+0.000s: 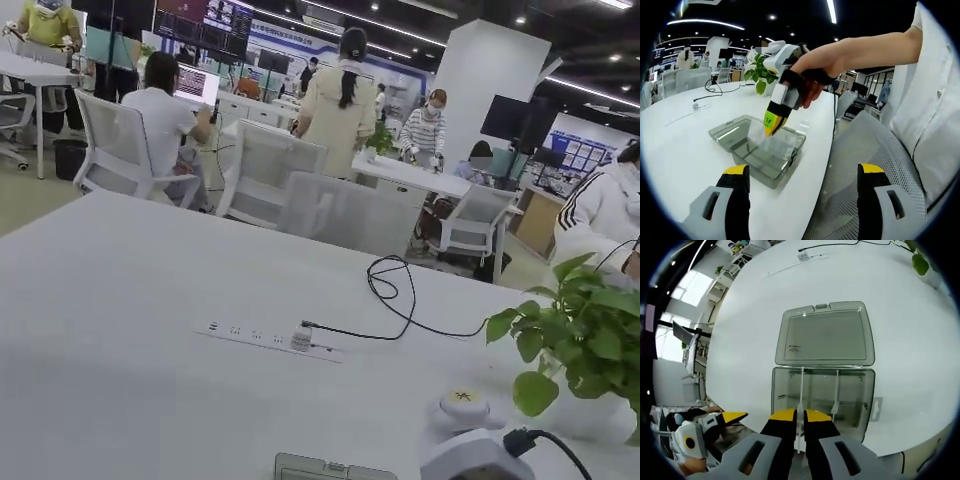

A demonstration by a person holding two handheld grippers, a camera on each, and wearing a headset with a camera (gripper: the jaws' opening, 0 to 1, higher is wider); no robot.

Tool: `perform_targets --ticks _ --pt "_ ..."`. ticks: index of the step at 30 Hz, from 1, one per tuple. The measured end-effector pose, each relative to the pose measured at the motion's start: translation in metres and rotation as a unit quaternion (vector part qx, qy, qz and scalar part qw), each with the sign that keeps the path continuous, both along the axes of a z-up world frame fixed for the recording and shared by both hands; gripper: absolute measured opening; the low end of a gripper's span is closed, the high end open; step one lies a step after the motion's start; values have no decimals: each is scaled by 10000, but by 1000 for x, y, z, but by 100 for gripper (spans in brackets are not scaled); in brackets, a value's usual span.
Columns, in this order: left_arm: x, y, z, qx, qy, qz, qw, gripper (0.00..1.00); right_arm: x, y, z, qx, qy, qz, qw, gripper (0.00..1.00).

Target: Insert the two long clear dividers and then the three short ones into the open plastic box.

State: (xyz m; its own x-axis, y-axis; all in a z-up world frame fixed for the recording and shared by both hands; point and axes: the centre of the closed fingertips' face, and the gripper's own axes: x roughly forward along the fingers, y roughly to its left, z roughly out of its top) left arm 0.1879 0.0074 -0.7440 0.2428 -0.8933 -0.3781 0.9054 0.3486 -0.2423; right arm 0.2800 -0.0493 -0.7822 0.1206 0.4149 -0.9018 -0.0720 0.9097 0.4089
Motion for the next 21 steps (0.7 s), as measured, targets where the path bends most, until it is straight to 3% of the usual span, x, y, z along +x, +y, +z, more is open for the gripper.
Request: perform_targets --ticks 11,21 --pt "-2 -1 -1 -38 44 33 10000 89 1 -1 -11 -105 -25 4 9999 7" --pt "-1 0 -3 -39 87 61 9999 89 1 1 -12 -207 -87 133 9997 7"
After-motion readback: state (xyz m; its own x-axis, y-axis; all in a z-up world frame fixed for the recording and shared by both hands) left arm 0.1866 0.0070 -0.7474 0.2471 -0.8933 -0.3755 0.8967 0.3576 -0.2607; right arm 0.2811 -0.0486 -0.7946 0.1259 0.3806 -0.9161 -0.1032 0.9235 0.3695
